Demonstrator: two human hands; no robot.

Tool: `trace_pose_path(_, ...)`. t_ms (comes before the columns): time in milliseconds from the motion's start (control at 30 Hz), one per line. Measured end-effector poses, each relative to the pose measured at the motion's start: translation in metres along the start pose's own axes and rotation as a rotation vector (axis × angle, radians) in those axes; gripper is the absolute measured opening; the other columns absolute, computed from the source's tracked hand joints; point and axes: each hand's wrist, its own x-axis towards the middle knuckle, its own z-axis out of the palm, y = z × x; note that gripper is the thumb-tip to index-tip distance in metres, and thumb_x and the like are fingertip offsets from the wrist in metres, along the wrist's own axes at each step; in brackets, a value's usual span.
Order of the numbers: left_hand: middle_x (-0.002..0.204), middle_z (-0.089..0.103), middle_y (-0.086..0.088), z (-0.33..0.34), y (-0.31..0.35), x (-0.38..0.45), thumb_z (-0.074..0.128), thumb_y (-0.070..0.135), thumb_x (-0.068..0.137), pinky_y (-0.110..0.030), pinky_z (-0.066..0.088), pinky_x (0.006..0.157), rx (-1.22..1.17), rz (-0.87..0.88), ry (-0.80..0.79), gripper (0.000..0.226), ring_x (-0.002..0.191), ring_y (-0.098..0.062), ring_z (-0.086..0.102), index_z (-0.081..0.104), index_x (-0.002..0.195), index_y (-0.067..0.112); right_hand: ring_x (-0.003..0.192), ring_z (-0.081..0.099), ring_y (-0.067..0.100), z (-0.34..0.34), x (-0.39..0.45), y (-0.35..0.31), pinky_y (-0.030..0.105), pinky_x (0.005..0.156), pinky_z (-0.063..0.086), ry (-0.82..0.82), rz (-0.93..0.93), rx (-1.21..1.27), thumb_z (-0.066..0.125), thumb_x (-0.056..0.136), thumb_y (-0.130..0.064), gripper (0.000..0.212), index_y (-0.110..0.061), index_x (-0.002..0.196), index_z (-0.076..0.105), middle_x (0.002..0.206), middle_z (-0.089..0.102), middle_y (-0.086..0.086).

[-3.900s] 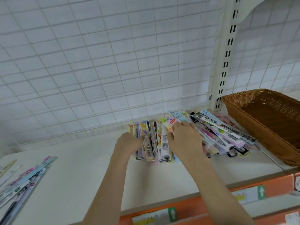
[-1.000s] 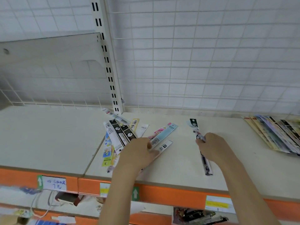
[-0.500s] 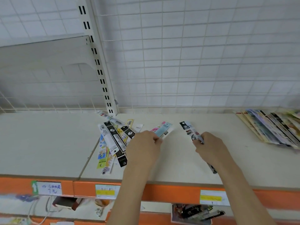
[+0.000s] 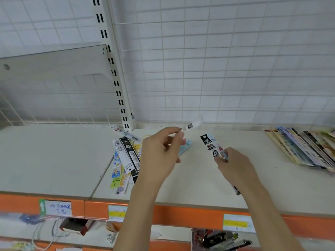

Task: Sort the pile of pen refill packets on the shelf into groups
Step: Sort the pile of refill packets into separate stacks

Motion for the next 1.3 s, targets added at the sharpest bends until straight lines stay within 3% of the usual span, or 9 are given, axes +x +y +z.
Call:
trace_pose_path(167,0.064,0.067,0.009,-0.003,-0.009,0.004,0.063,0.01,0.087,-0.012,0.051,0.059,-0.087,-0.057,0.065,0.021,0.055,0.0,0.063,0.067,0.076,0.028,0.086,0.062,0.026,0.002,0.0,-0.003,0.035,0.073,0.049,-0.009,-0.018,-0.01,0.047,0.093,-0.033,0.02,-0.018,0.106,0.054,0.096,0.066,0.005)
trace_pose_path(367,0.073,0.063,-0.002,-0.025,-0.045,0.014,0.064,0.008,0.085,-0.024,0.051,0.066,0.135,-0.176,0.16,0.025,0.066,-0.019,0.064,0.051,0.072,0.025,0.082,0.06,0.027,0.008,0.003,-0.007,0.034,0.068,0.046,-0.013,-0.051,-0.046,0.045,0.094,-0.031,0.022,-0.014,0.106,0.053,0.092,0.063,0.006)
trace_pose_path(600,0.097,0.06,-0.019,-0.065,-0.076,0.017,0.035,0.002,0.091,-0.034,0.042,0.072,0.322,-0.4,0.191,0.029,0.086,-0.036,0.057,0.039,0.12,0.008,0.085,0.058,0.029,0.021,0.001,-0.03,0.036,0.074,0.046,-0.026,-0.073,0.056,0.035,0.096,-0.046,0.032,-0.017,0.104,0.046,0.089,0.06,0.006)
trace_pose_path(667,0.079,0.054,-0.012,-0.076,-0.078,0.018,0.035,0.011,0.095,-0.035,0.04,0.069,0.389,-0.437,0.205,0.016,0.077,-0.033,0.051,0.048,0.088,0.006,0.085,0.058,0.026,0.025,0.001,-0.037,0.035,0.071,0.046,-0.057,-0.1,0.045,0.035,0.093,-0.057,0.041,-0.019,0.104,0.044,0.088,0.06,0.004)
trace_pose_path(733,0.064,0.044,-0.005,-0.086,-0.077,0.018,0.032,0.024,0.099,-0.033,0.032,0.062,0.474,-0.44,0.226,0.041,0.066,-0.027,0.043,0.036,0.062,0.007,0.079,0.057,0.024,0.03,0.001,-0.047,0.033,0.063,0.042,-0.077,-0.128,0.016,0.035,0.091,-0.06,0.044,-0.018,0.094,0.046,0.082,0.059,0.003)
trace_pose_path(833,0.078,0.054,-0.007,-0.102,-0.086,0.019,0.031,0.037,0.1,-0.039,0.043,0.069,0.485,-0.445,0.26,0.052,0.073,-0.036,0.058,0.046,0.07,-0.003,0.077,0.054,0.027,0.038,0.003,-0.063,0.032,0.063,0.038,-0.101,-0.184,-0.066,0.032,0.095,-0.052,0.042,-0.02,0.07,0.042,0.078,0.055,0.003)
trace_pose_path(967,0.085,0.067,-0.016,-0.117,-0.096,0.013,0.034,0.031,0.1,-0.04,0.048,0.072,0.477,-0.452,0.273,0.044,0.08,-0.038,0.063,0.056,0.088,-0.004,0.103,0.059,0.029,0.056,0.009,-0.086,0.032,0.075,0.043,-0.179,-0.295,-0.167,0.031,0.1,-0.035,0.038,-0.014,0.097,0.062,0.105,0.062,0.008)
trace_pose_path(1100,0.086,0.068,-0.014,-0.128,-0.104,0.008,0.036,0.021,0.099,-0.033,0.048,0.065,0.469,-0.48,0.291,0.031,0.08,-0.029,0.063,0.056,0.084,0.004,0.091,0.058,0.029,0.082,0.011,-0.109,0.03,0.067,0.038,-0.296,-0.384,-0.229,0.034,0.098,-0.032,0.033,-0.02,0.068,0.039,0.089,0.06,0.011)
trace_pose_path(1300,0.069,0.054,-0.009,-0.14,-0.111,0.002,0.037,0.027,0.098,-0.052,0.054,0.075,0.401,-0.518,0.371,0.033,0.077,-0.04,0.062,0.054,0.084,0.002,0.097,0.057,0.027,0.099,-0.001,-0.128,0.03,0.07,0.039,-0.328,-0.387,-0.31,0.047,0.092,-0.049,0.041,-0.01,0.102,0.055,0.09,0.055,0.006)
